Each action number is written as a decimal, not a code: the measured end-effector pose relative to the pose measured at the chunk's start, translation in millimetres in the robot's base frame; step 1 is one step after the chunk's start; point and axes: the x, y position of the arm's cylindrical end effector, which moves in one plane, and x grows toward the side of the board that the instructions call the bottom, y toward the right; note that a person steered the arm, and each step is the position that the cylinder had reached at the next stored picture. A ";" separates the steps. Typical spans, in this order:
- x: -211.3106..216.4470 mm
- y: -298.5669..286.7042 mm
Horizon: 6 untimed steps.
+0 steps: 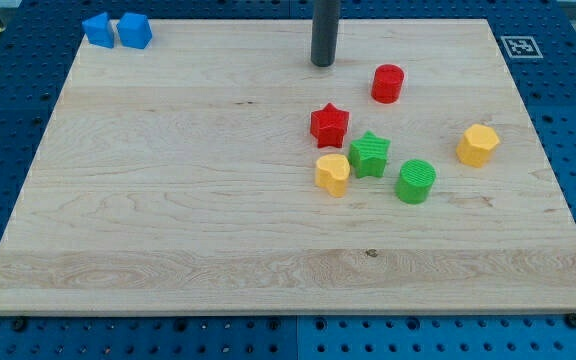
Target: Push the red star in between green star and yellow heart
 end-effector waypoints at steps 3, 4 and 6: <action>93.3 -11.6; 100.1 -11.6; 144.6 7.7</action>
